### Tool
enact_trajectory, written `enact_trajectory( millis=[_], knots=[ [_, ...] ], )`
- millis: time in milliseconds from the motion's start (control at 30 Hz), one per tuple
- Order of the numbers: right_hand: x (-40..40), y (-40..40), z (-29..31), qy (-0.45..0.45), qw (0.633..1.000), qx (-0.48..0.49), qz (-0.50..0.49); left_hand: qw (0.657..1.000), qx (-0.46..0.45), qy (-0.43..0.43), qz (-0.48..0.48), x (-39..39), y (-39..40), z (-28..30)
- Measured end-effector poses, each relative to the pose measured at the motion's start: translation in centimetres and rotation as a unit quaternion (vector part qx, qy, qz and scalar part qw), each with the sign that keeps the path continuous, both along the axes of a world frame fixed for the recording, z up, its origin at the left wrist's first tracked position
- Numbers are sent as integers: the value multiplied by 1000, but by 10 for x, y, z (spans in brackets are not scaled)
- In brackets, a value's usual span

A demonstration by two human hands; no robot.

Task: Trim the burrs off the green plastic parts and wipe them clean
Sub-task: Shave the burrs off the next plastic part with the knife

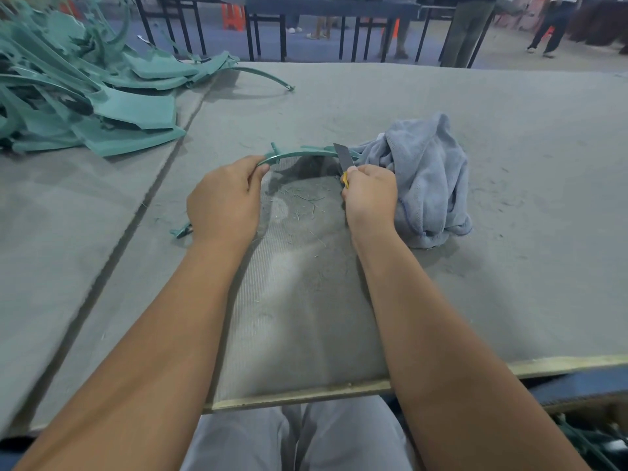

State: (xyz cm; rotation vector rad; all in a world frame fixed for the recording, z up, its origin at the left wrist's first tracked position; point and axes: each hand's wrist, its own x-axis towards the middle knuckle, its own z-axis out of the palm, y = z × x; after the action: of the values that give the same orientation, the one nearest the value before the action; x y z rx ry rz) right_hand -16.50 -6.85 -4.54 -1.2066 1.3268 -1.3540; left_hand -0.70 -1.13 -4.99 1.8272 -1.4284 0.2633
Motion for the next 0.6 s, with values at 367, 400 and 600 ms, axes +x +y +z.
enact_trajectory(
  millis=[367, 400, 600],
  knots=[
    [2, 7, 6, -35, 998, 23, 44, 999, 25, -38, -29, -2, 2, 2],
    [7, 11, 6, -20, 998, 18, 63, 997, 27, -56, -45, -6, 2, 2],
    [19, 18, 9, -98, 993, -6, 62, 997, 37, -61, -38, -13, -2, 0]
  ],
)
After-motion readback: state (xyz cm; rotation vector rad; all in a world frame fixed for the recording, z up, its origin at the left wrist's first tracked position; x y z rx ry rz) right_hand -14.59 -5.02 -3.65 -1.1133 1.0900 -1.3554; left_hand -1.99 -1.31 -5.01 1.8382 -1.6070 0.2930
